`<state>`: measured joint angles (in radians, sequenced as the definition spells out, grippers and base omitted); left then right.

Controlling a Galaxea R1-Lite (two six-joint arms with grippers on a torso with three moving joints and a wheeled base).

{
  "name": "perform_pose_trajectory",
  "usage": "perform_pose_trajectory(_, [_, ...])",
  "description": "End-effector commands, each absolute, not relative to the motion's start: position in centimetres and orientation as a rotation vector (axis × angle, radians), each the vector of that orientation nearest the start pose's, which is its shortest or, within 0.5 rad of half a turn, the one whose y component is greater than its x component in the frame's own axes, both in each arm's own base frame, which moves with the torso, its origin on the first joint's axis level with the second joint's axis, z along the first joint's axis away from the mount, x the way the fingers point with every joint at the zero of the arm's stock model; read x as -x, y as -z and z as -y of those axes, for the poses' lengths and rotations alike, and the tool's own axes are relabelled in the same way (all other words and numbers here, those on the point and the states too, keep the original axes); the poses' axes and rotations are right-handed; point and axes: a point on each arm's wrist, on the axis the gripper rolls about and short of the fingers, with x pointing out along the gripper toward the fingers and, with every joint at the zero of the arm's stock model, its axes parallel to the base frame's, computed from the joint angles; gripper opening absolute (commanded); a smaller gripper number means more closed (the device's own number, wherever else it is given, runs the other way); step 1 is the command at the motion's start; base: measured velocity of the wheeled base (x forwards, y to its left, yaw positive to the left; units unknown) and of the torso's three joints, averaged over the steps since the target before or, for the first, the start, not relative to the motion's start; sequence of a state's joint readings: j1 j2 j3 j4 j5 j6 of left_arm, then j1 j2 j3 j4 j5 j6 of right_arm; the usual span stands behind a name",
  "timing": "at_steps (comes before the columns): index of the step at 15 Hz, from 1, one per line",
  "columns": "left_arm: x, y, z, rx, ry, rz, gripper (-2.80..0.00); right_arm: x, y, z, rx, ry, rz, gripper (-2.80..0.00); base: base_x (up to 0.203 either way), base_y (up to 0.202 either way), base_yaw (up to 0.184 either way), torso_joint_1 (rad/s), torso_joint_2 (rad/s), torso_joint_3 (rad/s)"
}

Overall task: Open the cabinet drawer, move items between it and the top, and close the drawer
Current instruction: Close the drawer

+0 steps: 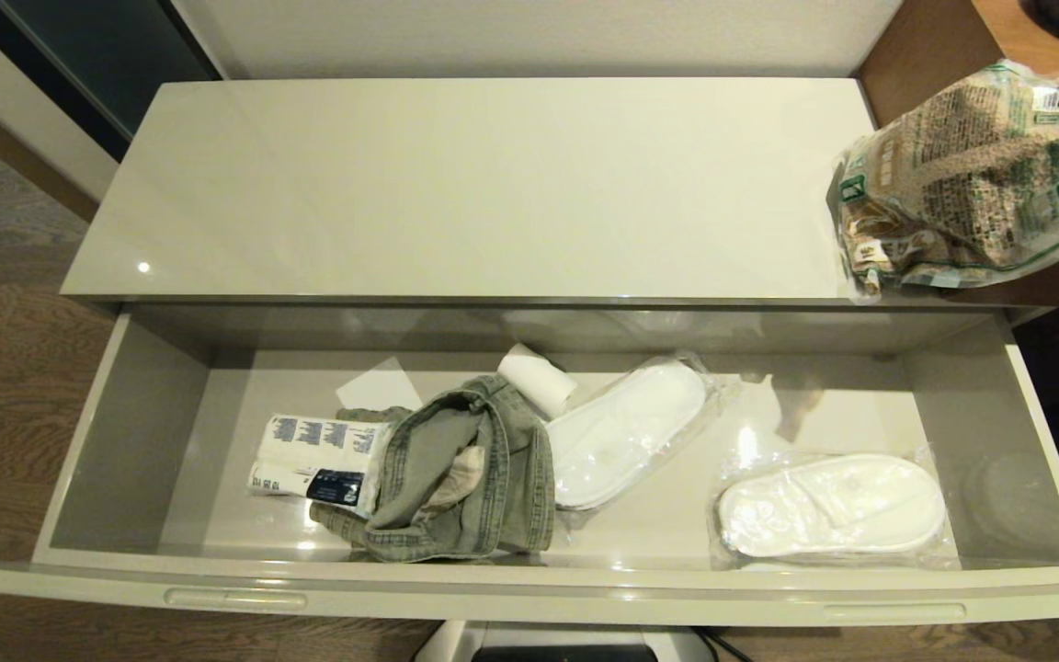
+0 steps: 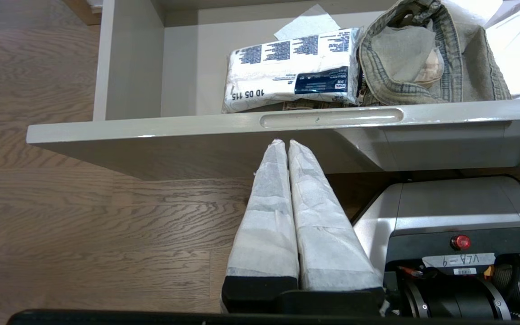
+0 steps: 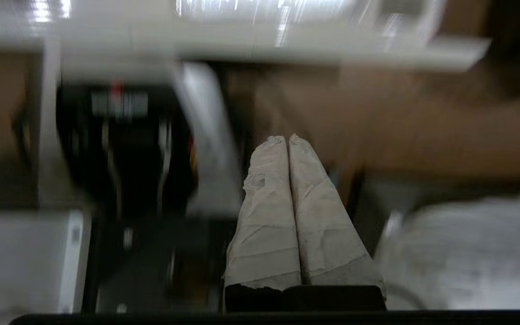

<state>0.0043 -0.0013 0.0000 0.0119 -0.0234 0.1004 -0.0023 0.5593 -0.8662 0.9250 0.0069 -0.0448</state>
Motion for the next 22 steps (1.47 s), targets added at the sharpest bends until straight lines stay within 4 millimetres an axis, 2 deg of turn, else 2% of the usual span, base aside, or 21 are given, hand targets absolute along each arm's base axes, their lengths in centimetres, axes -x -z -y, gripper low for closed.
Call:
perform_pose_trajectory(1, [2.3,-7.4,0.1,-0.101,0.022,-0.011,-2.80,-0.8,-20.6,-0.1,0.032,-0.051,-0.902,-2.80,0.000,0.000,0.000,0.000,0.00,0.000])
perform_pose_trajectory(3, [2.3,-7.4,0.1,-0.101,0.022,-0.011,-2.80,-1.8,-18.7,-0.1,0.020,-0.081,-1.089,-2.80,0.000,0.000,0.000,0.000,0.00,0.000])
perform_pose_trajectory(4, [2.3,-7.4,0.1,-0.101,0.022,-0.011,-2.80,-1.9,-17.9,-0.1,0.019,-0.087,-1.131,-2.80,0.000,0.000,0.000,0.000,0.00,0.000])
perform_pose_trajectory(7, [2.3,-7.4,0.1,-0.101,0.022,-0.011,-2.80,-1.8,-13.6,-0.2,0.027,-0.116,-1.309,-2.80,0.000,0.000,0.000,0.000,0.00,0.000])
perform_pose_trajectory(8, [2.3,-7.4,0.1,-0.101,0.022,-0.011,-2.80,-2.3,-13.1,-0.2,0.026,-0.118,-1.315,-2.80,0.000,0.000,0.000,0.000,0.00,0.000])
perform_pose_trajectory(14, [2.3,-7.4,0.1,-0.101,0.021,-0.011,-2.80,-9.1,-10.6,-0.5,-0.099,-0.027,-1.382,-2.80,0.000,0.000,0.000,0.000,0.00,0.000])
perform_pose_trajectory(20, [2.3,-7.4,0.1,-0.101,0.019,-0.011,-2.80,-12.5,-9.8,-4.2,-0.213,-0.026,-1.322,-2.80,0.000,0.000,0.000,0.000,0.00,0.000])
perform_pose_trajectory(22, [2.3,-7.4,0.1,-0.101,0.019,-0.011,-2.80,-14.5,-10.3,-6.0,-0.263,0.014,-1.239,-2.80,0.000,0.000,0.000,0.000,0.00,0.000])
